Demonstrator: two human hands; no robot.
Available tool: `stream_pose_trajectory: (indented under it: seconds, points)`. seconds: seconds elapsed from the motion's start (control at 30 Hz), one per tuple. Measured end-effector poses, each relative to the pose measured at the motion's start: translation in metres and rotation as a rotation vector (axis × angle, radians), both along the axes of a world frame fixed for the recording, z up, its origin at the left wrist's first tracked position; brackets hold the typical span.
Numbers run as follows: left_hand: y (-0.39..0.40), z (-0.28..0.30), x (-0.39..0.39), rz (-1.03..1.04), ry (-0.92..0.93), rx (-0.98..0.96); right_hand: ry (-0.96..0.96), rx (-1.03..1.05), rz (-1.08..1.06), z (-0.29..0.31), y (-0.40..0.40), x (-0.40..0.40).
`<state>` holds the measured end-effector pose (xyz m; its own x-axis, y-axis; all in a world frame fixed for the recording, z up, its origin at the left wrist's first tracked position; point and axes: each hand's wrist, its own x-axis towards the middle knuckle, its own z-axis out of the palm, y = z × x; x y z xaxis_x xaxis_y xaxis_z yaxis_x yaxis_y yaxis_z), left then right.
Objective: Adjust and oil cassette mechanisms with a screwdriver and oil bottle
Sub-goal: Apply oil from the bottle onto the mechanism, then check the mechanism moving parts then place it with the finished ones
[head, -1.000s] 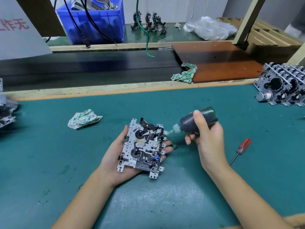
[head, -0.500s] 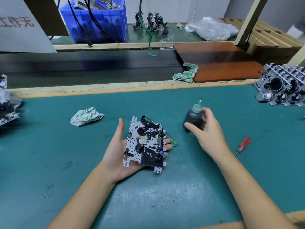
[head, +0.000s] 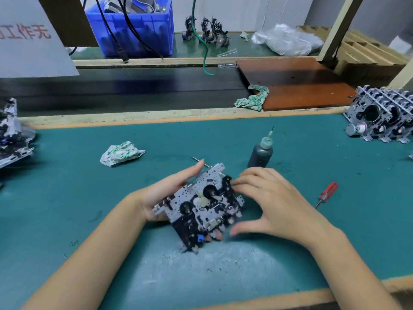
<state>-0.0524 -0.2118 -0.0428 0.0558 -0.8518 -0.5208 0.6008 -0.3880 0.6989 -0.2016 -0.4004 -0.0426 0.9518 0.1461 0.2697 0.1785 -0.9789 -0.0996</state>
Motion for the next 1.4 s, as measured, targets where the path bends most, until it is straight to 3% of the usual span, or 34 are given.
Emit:
stream_pose_trajectory:
  seconds: [0.1, 0.27, 0.3, 0.4, 0.47, 0.57, 0.8, 0.93, 1.13, 1.4]
  points:
    - [-0.007, 0.006, 0.011, 0.011, -0.097, 0.115, -0.072, -0.04, -0.006, -0.005, 0.006, -0.005]
    - [0.002, 0.012, 0.011, 0.105, -0.439, 0.251, -0.124, -0.033, -0.067, -0.017, 0.012, -0.012]
    - [0.009, 0.011, 0.007, 0.18, -0.637, 0.318, -0.127, -0.017, -0.079, -0.019, 0.013, -0.013]
    - [0.036, 0.015, -0.019, 0.279, -1.567, 0.686, -0.146, -0.002, -0.114, -0.024, 0.02, -0.014]
    - [0.052, 0.012, -0.045, 0.197, -1.79, 0.727, -0.168, 0.006, -0.13, -0.025, 0.024, -0.013]
    - [0.058, -0.002, -0.076, -0.019, -1.911, 0.721, -0.204, 0.015, -0.141, -0.026, 0.027, -0.013]
    - [0.043, -0.018, -0.081, 0.34, -1.977, 0.46, -0.243, 0.035, -0.136, -0.032, 0.024, -0.012]
    - [0.04, -0.022, -0.074, 0.391, -2.063, 0.408, -0.222, 0.084, -0.043, -0.033, 0.017, -0.013]
    - [0.039, -0.026, -0.071, 0.395, -2.014, 0.289, -0.308, 0.026, -0.168, -0.037, 0.022, -0.012]
    - [0.037, -0.028, -0.07, 0.432, -2.028, 0.294, -0.186, 0.055, -0.06, -0.036, 0.014, -0.012]
